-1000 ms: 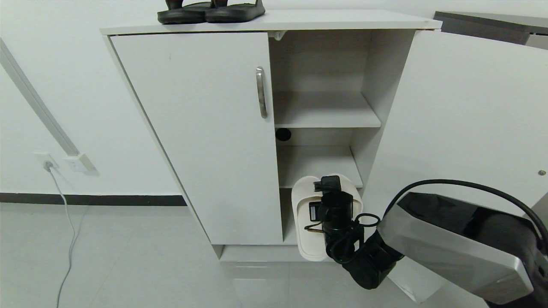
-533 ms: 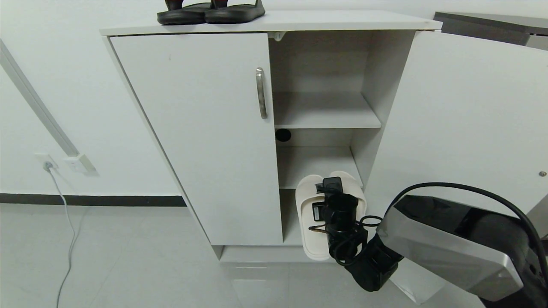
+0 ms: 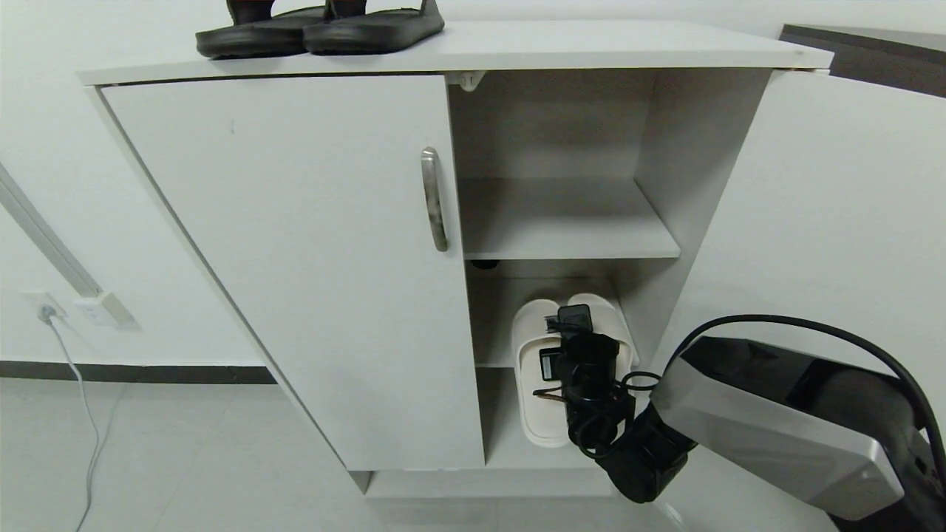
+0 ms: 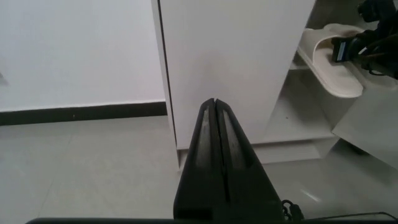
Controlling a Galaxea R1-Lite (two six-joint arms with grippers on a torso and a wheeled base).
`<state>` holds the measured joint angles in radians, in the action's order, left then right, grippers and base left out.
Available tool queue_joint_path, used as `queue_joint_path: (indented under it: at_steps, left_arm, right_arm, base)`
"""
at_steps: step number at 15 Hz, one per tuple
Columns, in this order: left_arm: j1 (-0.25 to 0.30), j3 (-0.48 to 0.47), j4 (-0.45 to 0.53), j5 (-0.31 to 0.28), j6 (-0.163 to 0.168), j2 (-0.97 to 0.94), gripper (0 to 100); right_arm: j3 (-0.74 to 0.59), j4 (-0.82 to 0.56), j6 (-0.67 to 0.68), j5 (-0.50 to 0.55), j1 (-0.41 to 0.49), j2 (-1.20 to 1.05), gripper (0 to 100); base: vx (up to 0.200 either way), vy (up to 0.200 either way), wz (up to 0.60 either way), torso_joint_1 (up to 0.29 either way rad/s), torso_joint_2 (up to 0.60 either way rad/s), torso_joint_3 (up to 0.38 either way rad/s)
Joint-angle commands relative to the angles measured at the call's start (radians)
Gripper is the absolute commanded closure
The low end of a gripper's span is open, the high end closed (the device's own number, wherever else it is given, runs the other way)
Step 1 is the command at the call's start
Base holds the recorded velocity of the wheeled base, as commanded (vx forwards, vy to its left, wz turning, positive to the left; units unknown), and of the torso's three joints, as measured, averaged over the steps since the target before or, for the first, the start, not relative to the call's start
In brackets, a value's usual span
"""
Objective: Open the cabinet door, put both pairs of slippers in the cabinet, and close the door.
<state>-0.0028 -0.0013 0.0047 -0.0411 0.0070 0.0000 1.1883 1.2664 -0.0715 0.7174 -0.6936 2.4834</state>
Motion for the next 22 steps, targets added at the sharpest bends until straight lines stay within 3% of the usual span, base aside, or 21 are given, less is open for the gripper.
queue_joint_path:
  at_steps: [1,6,14,22]
  left_arm:
    - [0.000,0.001,0.000,0.001,-0.001,0.002,100]
    - [0.001,0.000,0.000,0.001,-0.001,0.002,100]
    - [0.000,0.001,0.000,0.004,-0.007,0.002,100]
    - [0.000,0.000,-0.002,0.004,-0.007,0.002,100]
  right_arm:
    - [0.001,0.002,0.001,-0.001,-0.003,0.011,100]
    - [0.031,-0.047,0.030,-0.003,0.002,0.022,100]
    - [0.356,-0.303,0.068,-0.019,0.054,0.114,100]
    - [0.462,-0.409,0.068,-0.058,0.083,0.124,100]
  base:
    - [0.000,0.000,0.00,0.000,0.00,0.000]
    - [0.000,0.000,0.00,0.000,0.00,0.000]
    - [0.000,0.000,0.00,0.000,0.00,0.000]
    - [0.000,0.000,0.00,0.000,0.00,0.000]
